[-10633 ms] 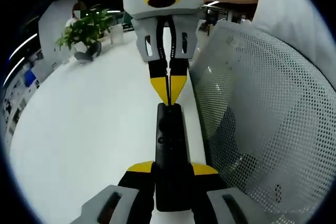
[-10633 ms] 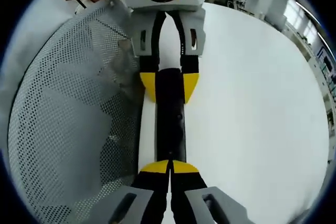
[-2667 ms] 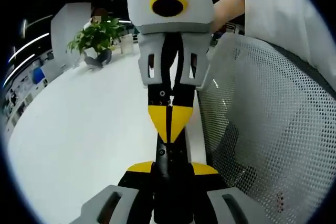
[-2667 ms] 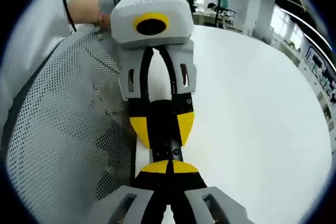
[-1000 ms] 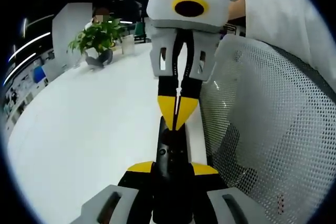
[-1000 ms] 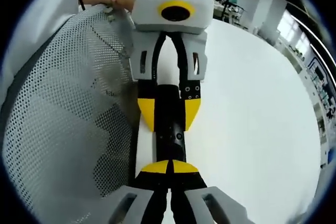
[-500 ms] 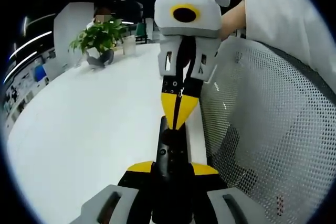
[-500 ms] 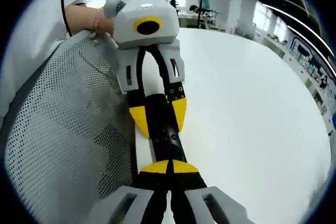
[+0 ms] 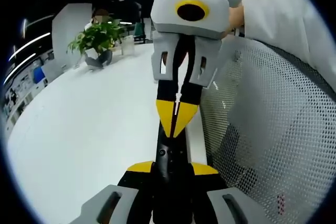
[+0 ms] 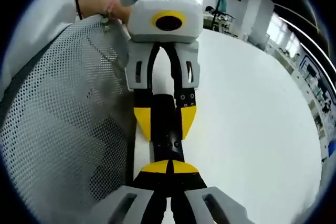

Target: Press the specified remote control buttons in sequence, fully releasing each button before pressing the next.

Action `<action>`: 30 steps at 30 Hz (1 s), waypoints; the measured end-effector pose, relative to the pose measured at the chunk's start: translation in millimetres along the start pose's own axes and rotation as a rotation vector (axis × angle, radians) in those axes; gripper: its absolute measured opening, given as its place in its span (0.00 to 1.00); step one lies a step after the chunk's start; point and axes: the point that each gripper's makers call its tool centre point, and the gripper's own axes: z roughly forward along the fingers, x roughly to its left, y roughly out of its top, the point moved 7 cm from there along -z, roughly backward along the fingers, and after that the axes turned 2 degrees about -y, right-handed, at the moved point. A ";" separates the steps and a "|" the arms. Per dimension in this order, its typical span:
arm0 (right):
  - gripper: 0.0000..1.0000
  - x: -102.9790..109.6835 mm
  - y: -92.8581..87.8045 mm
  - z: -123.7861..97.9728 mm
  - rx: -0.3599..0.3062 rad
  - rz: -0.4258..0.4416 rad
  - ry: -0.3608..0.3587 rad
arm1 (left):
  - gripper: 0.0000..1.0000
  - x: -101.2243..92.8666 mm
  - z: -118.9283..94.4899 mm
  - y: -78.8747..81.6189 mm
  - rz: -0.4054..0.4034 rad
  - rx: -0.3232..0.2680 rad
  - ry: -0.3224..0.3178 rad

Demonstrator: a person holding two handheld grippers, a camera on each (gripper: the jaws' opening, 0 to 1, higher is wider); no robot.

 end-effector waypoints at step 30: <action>0.00 -1.5 3.2 2.9 -0.042 0.115 -0.023 | 0.23 1.5 0.2 1.5 -0.021 -0.004 0.020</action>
